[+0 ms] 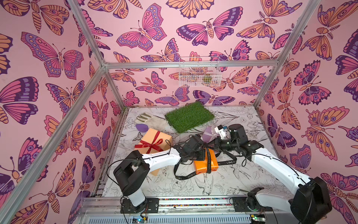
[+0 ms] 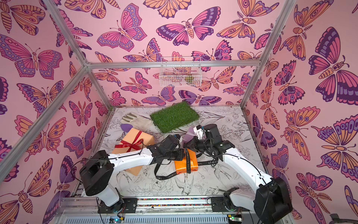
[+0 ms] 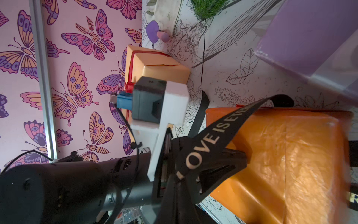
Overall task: Untie the ribbon bows on the gift boxes
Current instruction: Pull the ribbon from the gift box.
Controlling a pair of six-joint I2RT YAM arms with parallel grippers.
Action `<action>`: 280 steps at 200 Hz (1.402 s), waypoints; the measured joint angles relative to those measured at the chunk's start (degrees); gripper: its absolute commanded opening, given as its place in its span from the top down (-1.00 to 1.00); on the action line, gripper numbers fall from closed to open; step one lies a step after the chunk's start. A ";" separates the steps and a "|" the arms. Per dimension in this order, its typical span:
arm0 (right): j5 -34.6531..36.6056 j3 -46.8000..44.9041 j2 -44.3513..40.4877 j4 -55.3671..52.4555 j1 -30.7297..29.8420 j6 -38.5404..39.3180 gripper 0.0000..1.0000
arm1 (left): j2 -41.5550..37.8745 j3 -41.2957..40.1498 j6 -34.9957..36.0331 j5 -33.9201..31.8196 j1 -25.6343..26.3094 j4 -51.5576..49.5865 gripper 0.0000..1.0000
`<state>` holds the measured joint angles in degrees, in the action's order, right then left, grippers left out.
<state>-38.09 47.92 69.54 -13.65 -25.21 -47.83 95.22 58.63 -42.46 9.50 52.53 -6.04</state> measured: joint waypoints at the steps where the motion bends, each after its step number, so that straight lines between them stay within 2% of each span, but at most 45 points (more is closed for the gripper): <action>1: -0.02 -0.11 0.00 0.09 0.00 0.02 1.00 | -0.11 -0.07 0.00 0.09 0.00 -0.07 1.00; 62: -0.13 -2.45 0.00 2.36 0.07 -0.20 1.00 | -2.80 -0.94 -1.55 5.57 0.00 1.53 1.00; 94: -0.13 -2.60 -0.07 3.50 0.07 -0.48 1.00 | 0.11 -1.18 -3.13 8.52 0.00 5.68 1.00; 153: -0.81 -2.38 -1.75 4.35 0.07 -1.68 1.00 | 3.80 -1.90 -4.15 9.86 -0.57 11.63 1.00; 203: -0.55 4.22 -2.08 -2.19 1.36 -1.46 1.00 | 1.60 -4.24 -4.13 8.04 -1.60 12.20 1.00; 251: -0.39 15.78 -3.02 -7.52 2.58 -0.20 1.00 | 1.31 -4.63 -4.13 7.21 -1.90 12.35 1.00; 280: -0.11 18.05 -3.63 -9.42 2.60 0.33 1.00 | 1.33 -4.79 -4.07 7.21 -2.21 12.57 1.00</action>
<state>-38.20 65.98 65.91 -23.07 -22.61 -47.51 96.55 53.84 -46.52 16.71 50.33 6.52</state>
